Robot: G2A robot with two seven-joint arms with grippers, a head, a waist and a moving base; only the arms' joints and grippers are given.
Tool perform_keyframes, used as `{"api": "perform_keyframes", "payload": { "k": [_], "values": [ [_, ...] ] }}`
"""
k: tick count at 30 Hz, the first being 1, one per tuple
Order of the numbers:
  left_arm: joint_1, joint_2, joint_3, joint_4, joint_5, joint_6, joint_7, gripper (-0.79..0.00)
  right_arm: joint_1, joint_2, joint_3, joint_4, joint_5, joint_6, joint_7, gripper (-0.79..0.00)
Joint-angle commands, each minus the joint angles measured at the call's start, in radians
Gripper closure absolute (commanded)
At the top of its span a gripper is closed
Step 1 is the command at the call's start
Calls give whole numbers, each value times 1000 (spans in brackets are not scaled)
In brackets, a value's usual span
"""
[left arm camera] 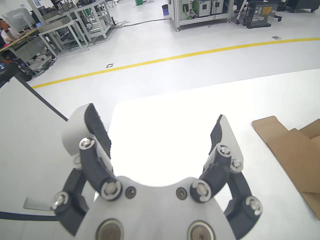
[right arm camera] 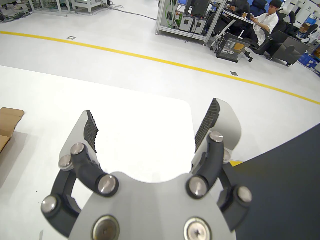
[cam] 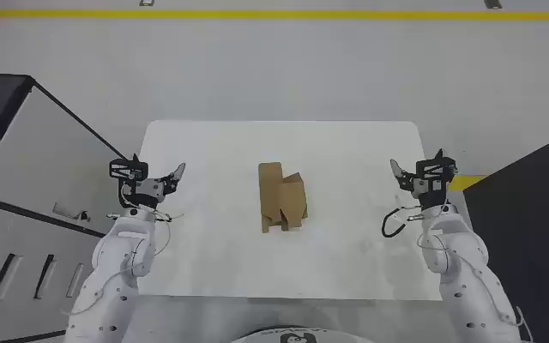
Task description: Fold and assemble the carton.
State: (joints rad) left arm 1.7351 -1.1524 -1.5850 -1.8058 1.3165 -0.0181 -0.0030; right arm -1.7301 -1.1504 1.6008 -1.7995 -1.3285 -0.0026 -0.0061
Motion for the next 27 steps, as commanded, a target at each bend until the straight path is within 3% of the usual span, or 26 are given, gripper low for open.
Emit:
{"api": "perform_keyframes", "payload": {
  "k": [1, 11, 20, 27],
  "values": [
    [11, -1, 17, -10, -6, -29, 0, -785, -6, -1, 6, -1, 9, -12, -22, -785],
    [58, -5, 102, -65, 32, -126, -11, -785, -97, 0, 68, -31, 105, -143, -111, -785],
    [59, -6, 111, -67, 19, -146, -4, -785, -96, 0, 69, -28, 112, -143, -110, -785],
    [99, -11, 240, -89, 93, -216, -17, -785, -133, -1, 100, -20, 150, -186, -124, -785]
  ]
}}
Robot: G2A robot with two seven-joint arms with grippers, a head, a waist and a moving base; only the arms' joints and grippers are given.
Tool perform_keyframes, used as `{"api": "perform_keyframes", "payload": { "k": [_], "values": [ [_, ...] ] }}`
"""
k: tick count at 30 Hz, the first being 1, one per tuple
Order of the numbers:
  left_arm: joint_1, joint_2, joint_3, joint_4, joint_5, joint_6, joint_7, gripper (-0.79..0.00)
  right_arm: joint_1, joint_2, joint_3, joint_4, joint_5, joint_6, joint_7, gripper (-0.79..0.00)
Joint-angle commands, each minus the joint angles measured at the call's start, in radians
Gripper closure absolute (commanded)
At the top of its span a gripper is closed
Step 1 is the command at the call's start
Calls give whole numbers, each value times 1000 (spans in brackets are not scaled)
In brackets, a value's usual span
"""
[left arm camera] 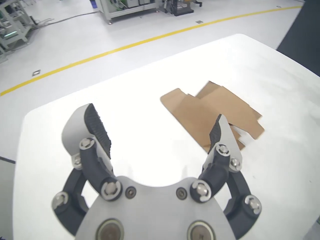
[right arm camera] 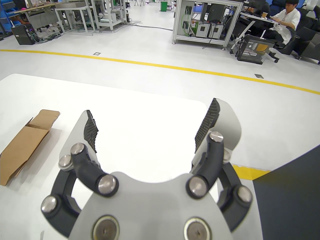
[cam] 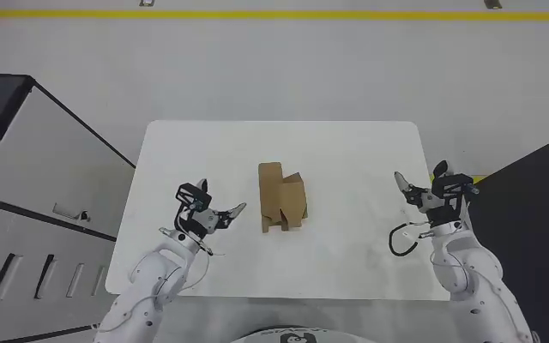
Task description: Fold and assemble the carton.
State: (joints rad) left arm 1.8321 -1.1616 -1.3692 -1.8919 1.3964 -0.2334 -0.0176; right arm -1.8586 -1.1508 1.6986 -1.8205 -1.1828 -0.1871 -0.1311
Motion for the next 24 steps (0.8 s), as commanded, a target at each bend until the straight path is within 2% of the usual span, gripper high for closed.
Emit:
{"api": "perform_keyframes", "payload": {
  "k": [1, 10, 15, 19, 24],
  "values": [
    [1, -2, 43, -10, 25, -7, -1, -785, -9, -1, 2, -1, 22, -8, 0, -785],
    [-4, -1, 52, -13, 65, -10, 5, -785, -11, -2, 4, -2, 31, -11, -1, -785],
    [23, -4, 138, -8, 141, -31, 29, -785, -11, -2, 4, -2, 31, -11, -1, -785],
    [19, -13, 202, 22, 183, 49, 48, -785, -11, -2, 4, -2, 31, -11, -1, -785],
    [16, -15, 212, 26, 189, 61, 49, -785, -11, -2, 4, -2, 31, -11, -1, -785]
  ]
}}
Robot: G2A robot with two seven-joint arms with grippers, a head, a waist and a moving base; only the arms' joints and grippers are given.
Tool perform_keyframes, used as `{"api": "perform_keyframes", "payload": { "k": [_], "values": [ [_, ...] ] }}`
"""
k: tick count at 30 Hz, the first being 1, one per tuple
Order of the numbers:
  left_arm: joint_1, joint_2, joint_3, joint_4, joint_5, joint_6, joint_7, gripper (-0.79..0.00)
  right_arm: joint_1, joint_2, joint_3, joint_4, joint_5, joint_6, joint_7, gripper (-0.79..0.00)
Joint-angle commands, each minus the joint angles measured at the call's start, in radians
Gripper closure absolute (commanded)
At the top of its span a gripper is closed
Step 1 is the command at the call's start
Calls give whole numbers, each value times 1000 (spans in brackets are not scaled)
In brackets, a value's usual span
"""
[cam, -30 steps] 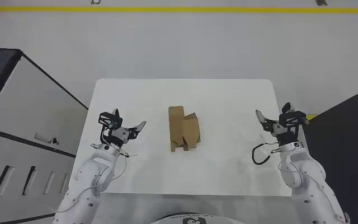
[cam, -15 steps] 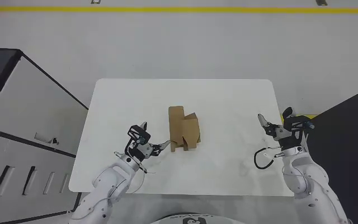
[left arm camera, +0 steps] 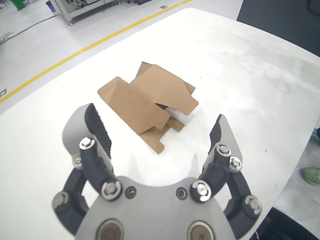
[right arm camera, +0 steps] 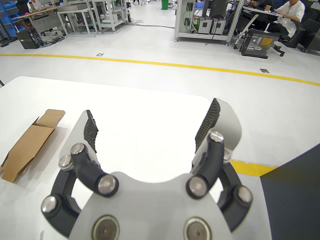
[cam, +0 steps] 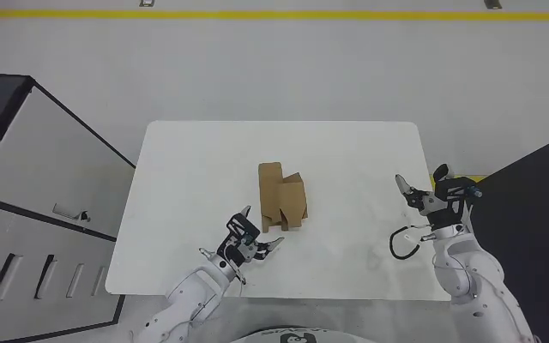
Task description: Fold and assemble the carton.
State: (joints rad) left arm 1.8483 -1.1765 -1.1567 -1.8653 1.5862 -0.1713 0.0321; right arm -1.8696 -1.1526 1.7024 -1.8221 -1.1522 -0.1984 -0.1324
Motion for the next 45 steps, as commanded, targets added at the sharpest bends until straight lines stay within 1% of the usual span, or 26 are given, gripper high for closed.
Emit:
{"api": "perform_keyframes", "payload": {
  "k": [1, 5, 7, 9, 11, 12, 16, 17, 25, 26, 27, 29, 32, 35, 36, 43, 45],
  "values": [
    [0, 0, -1, 0, -1, -1, 0, -785, 0, 0, 0, 0, 0, 0, 0, -785],
    [-1, 0, -2, 3, 4, 3, -3, -785, 0, 0, 0, 0, 0, 0, 0, -785],
    [-5, -1, 21, 18, 48, 13, -16, -785, 0, 0, 0, 0, 0, 0, 0, -785],
    [-16, -8, 58, 29, 65, 53, -8, -785, 0, 0, 0, 0, 0, 0, 0, -785],
    [-42, -14, 101, 58, 146, 95, -18, -785, 0, 0, 0, 0, 0, 0, 0, -785],
    [-53, -19, 122, 73, 157, 120, -22, -785, 0, 0, 0, 0, 0, 0, 0, -785],
    [-98, -36, 184, 124, 227, 227, -68, -785, 0, 0, 0, 0, 0, 0, 0, -785],
    [-105, -38, 193, 128, 246, 242, -77, -785, 0, 0, 0, 0, 0, 0, 0, -785],
    [-107, -39, 193, 133, 239, 241, -73, -785, 0, 0, 0, 0, 0, 0, 0, -785],
    [-113, -38, 194, 148, 270, 243, -75, -785, 0, 0, 0, 0, 0, 0, 0, -785],
    [-120, -39, 199, 155, 309, 260, -85, -785, 0, 0, 0, 0, 0, 0, 0, -785],
    [-127, -45, 215, 159, 332, 314, -107, -785, 0, 0, 0, 0, 0, 0, 0, -785],
    [-152, -54, 244, 178, 433, 372, -178, -785, 0, 0, 0, 0, 0, 0, 0, -785],
    [-168, -67, 270, 179, 453, 420, -224, -785, 0, 0, 0, 0, 0, 0, 0, -785],
    [-171, -69, 281, 174, 461, 421, -219, -785, 0, 0, 0, 0, 0, 0, 0, -785],
    [-174, -69, 285, 177, 469, 412, -206, -785, 0, 0, 0, 0, 0, 0, 0, -785],
    [-172, -73, 289, 179, 462, 429, -199, -785, 0, 0, 0, 0, 0, 0, 0, -785]
  ]
}}
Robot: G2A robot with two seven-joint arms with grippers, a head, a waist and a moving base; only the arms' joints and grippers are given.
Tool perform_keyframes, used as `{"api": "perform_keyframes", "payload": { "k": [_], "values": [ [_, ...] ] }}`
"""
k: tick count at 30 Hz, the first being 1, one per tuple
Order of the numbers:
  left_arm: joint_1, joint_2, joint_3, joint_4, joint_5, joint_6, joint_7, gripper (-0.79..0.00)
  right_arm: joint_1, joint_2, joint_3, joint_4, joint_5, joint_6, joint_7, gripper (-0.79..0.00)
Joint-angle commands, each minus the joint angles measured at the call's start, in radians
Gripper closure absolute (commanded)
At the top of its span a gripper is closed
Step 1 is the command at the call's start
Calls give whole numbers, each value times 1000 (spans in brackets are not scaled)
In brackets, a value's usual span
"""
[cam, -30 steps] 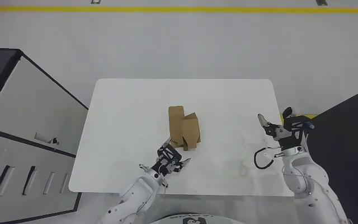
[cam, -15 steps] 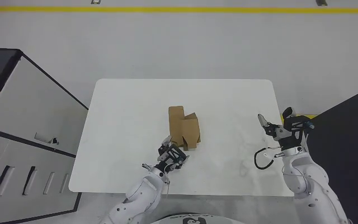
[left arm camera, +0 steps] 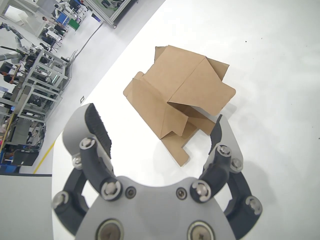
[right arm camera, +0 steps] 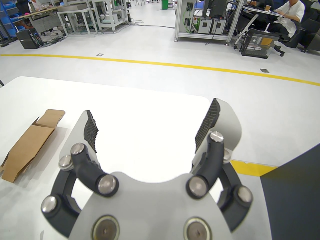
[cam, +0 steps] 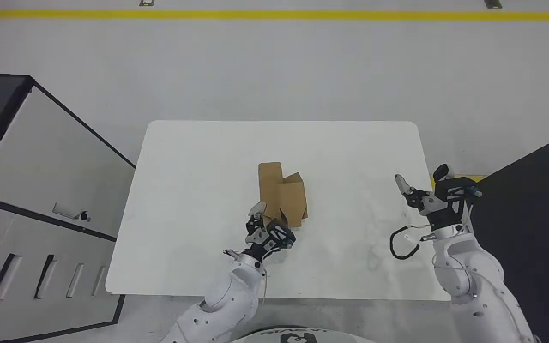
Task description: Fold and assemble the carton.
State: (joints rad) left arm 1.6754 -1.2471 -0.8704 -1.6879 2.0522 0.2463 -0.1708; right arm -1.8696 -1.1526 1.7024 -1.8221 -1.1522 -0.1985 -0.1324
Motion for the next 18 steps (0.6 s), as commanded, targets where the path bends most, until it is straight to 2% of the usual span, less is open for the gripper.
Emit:
{"api": "perform_keyframes", "payload": {
  "k": [1, 7, 14, 18],
  "values": [
    [-2, -4, 7, 7, 4, 23, 3, -785, 0, 0, 0, 0, 0, 0, 0, -785],
    [-30, -21, 38, 51, 42, 56, -32, -785, 0, 0, 0, 0, 0, 0, 0, -785],
    [-51, -34, 44, 89, 39, 76, -49, -671, 0, 0, 0, 0, 0, 0, 0, -785],
    [-66, -43, 47, 108, 36, 84, -67, -637, 0, 0, 0, 0, 0, 0, 0, -785]
  ]
}}
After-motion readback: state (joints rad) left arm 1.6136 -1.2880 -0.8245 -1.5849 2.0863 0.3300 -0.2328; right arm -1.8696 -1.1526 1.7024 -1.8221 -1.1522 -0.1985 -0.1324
